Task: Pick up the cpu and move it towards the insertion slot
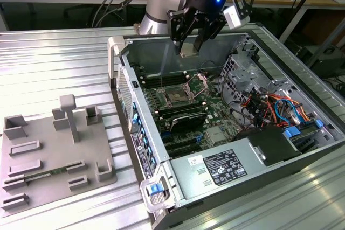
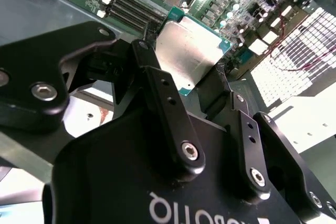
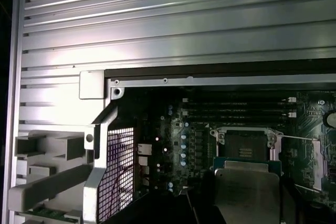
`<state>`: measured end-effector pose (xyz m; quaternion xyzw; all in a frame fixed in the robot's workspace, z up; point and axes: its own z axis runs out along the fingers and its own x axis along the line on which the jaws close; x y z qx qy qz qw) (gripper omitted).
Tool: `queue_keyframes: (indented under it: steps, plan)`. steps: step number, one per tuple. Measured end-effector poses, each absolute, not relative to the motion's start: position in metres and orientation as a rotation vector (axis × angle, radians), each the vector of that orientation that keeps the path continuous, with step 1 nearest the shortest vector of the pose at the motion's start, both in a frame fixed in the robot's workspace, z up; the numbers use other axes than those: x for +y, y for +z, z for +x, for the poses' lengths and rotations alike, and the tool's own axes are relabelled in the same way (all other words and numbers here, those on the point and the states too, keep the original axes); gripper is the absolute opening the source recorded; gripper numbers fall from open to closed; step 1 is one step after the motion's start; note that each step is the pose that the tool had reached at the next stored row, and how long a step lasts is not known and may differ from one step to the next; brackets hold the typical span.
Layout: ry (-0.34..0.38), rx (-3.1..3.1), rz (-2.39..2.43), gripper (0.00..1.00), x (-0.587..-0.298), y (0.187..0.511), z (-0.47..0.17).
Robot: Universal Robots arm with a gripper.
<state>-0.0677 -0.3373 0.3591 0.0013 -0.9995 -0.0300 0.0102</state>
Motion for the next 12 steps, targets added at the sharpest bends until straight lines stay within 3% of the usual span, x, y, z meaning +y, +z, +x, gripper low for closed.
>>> queue_keyframes:
  steps: [12]
  plan:
    - [-0.098,-3.120,0.000,0.55,-0.325,0.354,-0.067]
